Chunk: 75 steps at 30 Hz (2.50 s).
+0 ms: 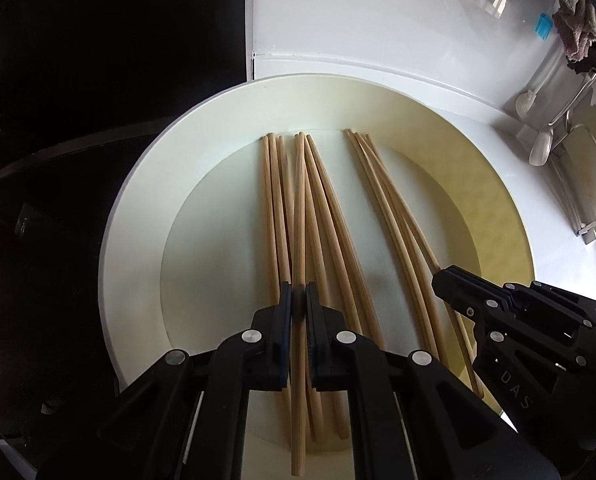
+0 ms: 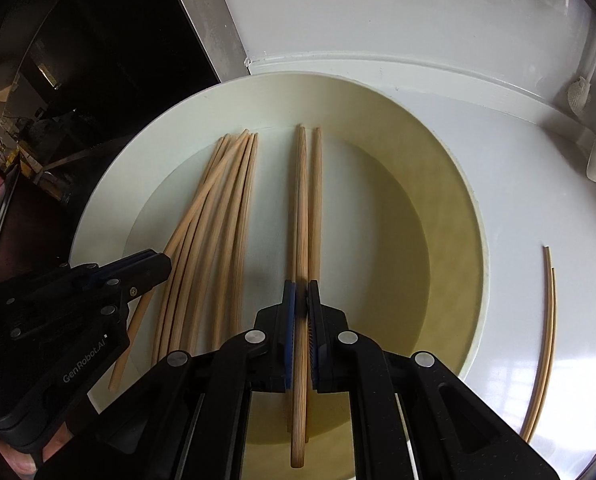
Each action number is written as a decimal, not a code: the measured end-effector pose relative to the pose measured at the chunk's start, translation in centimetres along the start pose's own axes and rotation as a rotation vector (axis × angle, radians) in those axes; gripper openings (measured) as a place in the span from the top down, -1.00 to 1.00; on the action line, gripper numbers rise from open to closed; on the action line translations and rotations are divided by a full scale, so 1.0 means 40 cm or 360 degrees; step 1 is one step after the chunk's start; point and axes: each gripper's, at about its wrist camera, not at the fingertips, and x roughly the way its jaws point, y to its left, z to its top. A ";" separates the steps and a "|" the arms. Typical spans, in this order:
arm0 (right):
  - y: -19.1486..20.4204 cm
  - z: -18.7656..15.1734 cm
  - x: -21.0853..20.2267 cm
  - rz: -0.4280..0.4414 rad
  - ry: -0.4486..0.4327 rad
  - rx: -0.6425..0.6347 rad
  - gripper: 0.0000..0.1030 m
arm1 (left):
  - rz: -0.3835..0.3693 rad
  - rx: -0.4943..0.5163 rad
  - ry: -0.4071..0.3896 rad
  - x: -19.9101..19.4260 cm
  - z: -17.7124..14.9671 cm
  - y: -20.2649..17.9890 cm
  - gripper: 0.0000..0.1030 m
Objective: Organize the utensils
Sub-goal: 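Lower the chopsticks into the basin and open both grippers, then raise both open grippers and move them back over the last chopsticks, then spread the last two chopsticks apart with the open grippers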
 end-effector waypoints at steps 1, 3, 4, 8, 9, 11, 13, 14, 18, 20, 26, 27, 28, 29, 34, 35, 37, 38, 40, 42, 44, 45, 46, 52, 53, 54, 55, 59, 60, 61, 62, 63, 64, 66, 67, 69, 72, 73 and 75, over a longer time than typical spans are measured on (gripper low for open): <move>0.000 0.006 0.011 0.0004 0.0011 0.0007 0.88 | 0.0000 -0.0002 0.0017 0.007 0.000 0.002 0.85; 0.000 0.009 0.017 0.0008 0.0024 0.0014 0.88 | -0.0002 -0.0018 0.0031 0.014 0.001 0.008 0.84; 0.000 0.009 0.014 0.0016 0.0022 0.0016 0.88 | 0.0004 -0.0023 0.0026 0.011 0.001 0.010 0.75; -0.001 0.006 -0.015 0.0027 -0.0026 0.0001 0.67 | 0.0030 -0.0032 -0.0056 -0.020 0.006 0.007 0.00; -0.001 0.005 -0.023 0.0014 -0.0040 -0.0003 0.67 | 0.0031 -0.0038 -0.0077 -0.029 0.007 0.007 -0.08; -0.004 0.005 -0.038 0.0000 -0.0063 -0.0001 0.66 | 0.0038 -0.0043 -0.0108 -0.044 0.010 0.007 -0.13; -0.011 0.001 -0.058 -0.0013 -0.0090 0.0009 0.62 | 0.0059 -0.0041 -0.0127 -0.057 0.014 0.005 -0.17; -0.015 -0.001 -0.068 -0.0020 -0.0104 0.0014 0.56 | 0.0069 -0.0042 -0.0138 -0.062 0.016 0.003 -0.22; -0.037 -0.017 -0.117 -0.0028 -0.0162 0.0037 0.46 | 0.0097 -0.0046 -0.0182 -0.094 0.011 0.007 -0.30; -0.049 -0.032 -0.141 -0.0020 -0.0197 0.0050 0.32 | 0.0099 -0.0052 -0.0207 -0.112 0.004 0.006 -0.43; -0.097 -0.100 -0.213 0.0001 -0.0290 0.0083 0.21 | 0.0070 -0.0012 -0.0270 -0.158 -0.024 -0.040 -0.59; -0.111 -0.115 -0.228 -0.0002 -0.0309 0.0102 0.17 | 0.0059 0.0003 -0.0274 -0.162 -0.028 -0.052 -0.59; -0.127 -0.129 -0.242 -0.0018 -0.0326 0.0119 0.14 | 0.0046 0.0021 -0.0276 -0.166 -0.032 -0.066 -0.59; -0.142 -0.141 -0.253 -0.0042 -0.0340 0.0134 0.14 | 0.0037 0.0039 -0.0278 -0.170 -0.035 -0.080 -0.59; -0.244 -0.211 -0.305 -0.0188 -0.0369 0.0238 0.09 | -0.0026 0.0109 -0.0285 -0.180 -0.060 -0.151 -0.64; -0.266 -0.226 -0.315 -0.0219 -0.0375 0.0262 0.07 | -0.0038 0.0123 -0.0285 -0.179 -0.065 -0.167 -0.64; -0.306 -0.252 -0.325 -0.0274 -0.0379 0.0300 0.07 | -0.0062 0.0150 -0.0281 -0.176 -0.075 -0.200 -0.65; -0.325 -0.263 -0.328 -0.0301 -0.0377 0.0315 0.07 | -0.0076 0.0163 -0.0279 -0.175 -0.082 -0.217 -0.66; -0.358 -0.284 -0.328 -0.0348 -0.0372 0.0341 0.07 | -0.0090 0.0185 -0.0273 -0.168 -0.091 -0.249 -0.66; -0.389 -0.306 -0.326 -0.0389 -0.0374 0.0361 0.07 | -0.0096 0.0200 -0.0269 -0.161 -0.102 -0.280 -0.66; -0.417 -0.323 -0.318 -0.0401 -0.0359 0.0370 0.07 | -0.0105 0.0209 -0.0264 -0.155 -0.114 -0.308 -0.66; -0.428 -0.331 -0.310 -0.0409 -0.0351 0.0369 0.07 | -0.0107 0.0212 -0.0260 -0.151 -0.119 -0.322 -0.66; -0.438 -0.339 -0.302 -0.0419 -0.0345 0.0365 0.07 | -0.0107 0.0215 -0.0253 -0.147 -0.124 -0.336 -0.66; -0.503 -0.373 -0.241 -0.0409 -0.0298 0.0365 0.07 | -0.0073 0.0188 -0.0232 -0.128 -0.141 -0.384 -0.66; -0.507 -0.371 -0.231 -0.0405 -0.0288 0.0359 0.07 | -0.0065 0.0181 -0.0231 -0.126 -0.144 -0.388 -0.66; -0.513 -0.372 -0.221 -0.0393 -0.0284 0.0355 0.07 | -0.0058 0.0176 -0.0228 -0.124 -0.145 -0.393 -0.66; -0.517 -0.373 -0.214 -0.0378 -0.0284 0.0354 0.07 | -0.0051 0.0170 -0.0225 -0.122 -0.146 -0.397 -0.66; -0.520 -0.371 -0.190 -0.0333 -0.0273 0.0319 0.07 | -0.0017 0.0137 -0.0224 -0.118 -0.154 -0.408 -0.66; -0.518 -0.371 -0.183 -0.0328 -0.0267 0.0301 0.07 | -0.0009 0.0132 -0.0219 -0.117 -0.156 -0.411 -0.66; -0.518 -0.373 -0.176 -0.0327 -0.0262 0.0285 0.07 | -0.0002 0.0129 -0.0216 -0.116 -0.158 -0.413 -0.66; -0.519 -0.372 -0.170 -0.0328 -0.0257 0.0274 0.07 | 0.0007 0.0128 -0.0215 -0.115 -0.160 -0.414 -0.66; -0.520 -0.373 -0.163 -0.0335 -0.0251 0.0262 0.07 | 0.0014 0.0128 -0.0214 -0.115 -0.160 -0.416 -0.66; -0.521 -0.373 -0.158 -0.0340 -0.0246 0.0253 0.07 | 0.0021 0.0125 -0.0214 -0.115 -0.162 -0.418 -0.66; -0.524 -0.376 -0.150 -0.0342 -0.0237 0.0235 0.07 | 0.0029 0.0114 -0.0212 -0.115 -0.163 -0.421 -0.66; -0.524 -0.377 -0.147 -0.0350 -0.0236 0.0221 0.07 | 0.0032 0.0109 -0.0210 -0.114 -0.164 -0.423 -0.66; -0.520 -0.378 -0.144 -0.0354 -0.0250 0.0188 0.07 | 0.0041 0.0102 -0.0208 -0.112 -0.166 -0.427 -0.66; -0.506 -0.380 -0.137 -0.0373 -0.0248 0.0120 0.07 | 0.0044 0.0096 -0.0204 -0.109 -0.169 -0.437 -0.66; -0.499 -0.383 -0.136 -0.0376 -0.0252 0.0098 0.07 | 0.0044 0.0097 -0.0204 -0.109 -0.169 -0.442 -0.66; -0.496 -0.385 -0.126 -0.0382 -0.0236 0.0058 0.07 | 0.0044 0.0102 -0.0208 -0.108 -0.171 -0.452 -0.66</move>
